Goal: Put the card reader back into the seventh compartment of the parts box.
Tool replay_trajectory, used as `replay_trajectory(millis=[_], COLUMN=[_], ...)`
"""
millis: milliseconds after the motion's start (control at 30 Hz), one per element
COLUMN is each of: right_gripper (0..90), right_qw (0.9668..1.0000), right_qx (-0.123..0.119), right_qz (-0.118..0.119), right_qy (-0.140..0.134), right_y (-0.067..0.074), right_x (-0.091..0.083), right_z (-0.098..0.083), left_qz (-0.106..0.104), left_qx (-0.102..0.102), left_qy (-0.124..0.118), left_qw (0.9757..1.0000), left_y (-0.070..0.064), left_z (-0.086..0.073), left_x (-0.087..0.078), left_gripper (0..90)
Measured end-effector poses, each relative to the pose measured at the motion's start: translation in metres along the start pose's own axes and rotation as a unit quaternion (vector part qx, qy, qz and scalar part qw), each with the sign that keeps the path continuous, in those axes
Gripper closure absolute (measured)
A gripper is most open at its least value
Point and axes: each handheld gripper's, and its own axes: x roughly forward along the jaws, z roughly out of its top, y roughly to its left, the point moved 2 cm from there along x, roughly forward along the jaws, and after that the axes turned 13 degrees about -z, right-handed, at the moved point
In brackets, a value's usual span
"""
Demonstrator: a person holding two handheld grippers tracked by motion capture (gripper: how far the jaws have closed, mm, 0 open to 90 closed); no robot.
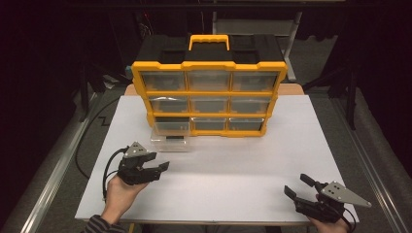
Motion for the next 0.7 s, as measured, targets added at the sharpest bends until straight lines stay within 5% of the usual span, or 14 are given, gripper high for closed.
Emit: replay_trajectory(millis=[700], right_gripper=[25.3], right_qw=[1.0000], right_qx=[-0.001], right_qz=[-0.001], right_qy=[0.000], right_y=[0.000], right_x=[0.000], right_z=[0.000], left_qz=[0.001], left_qx=[-0.017], left_qy=[-0.032], left_qw=[0.9994], left_y=[0.010], left_z=[-0.020], left_x=[-0.006], left_gripper=[37.2])
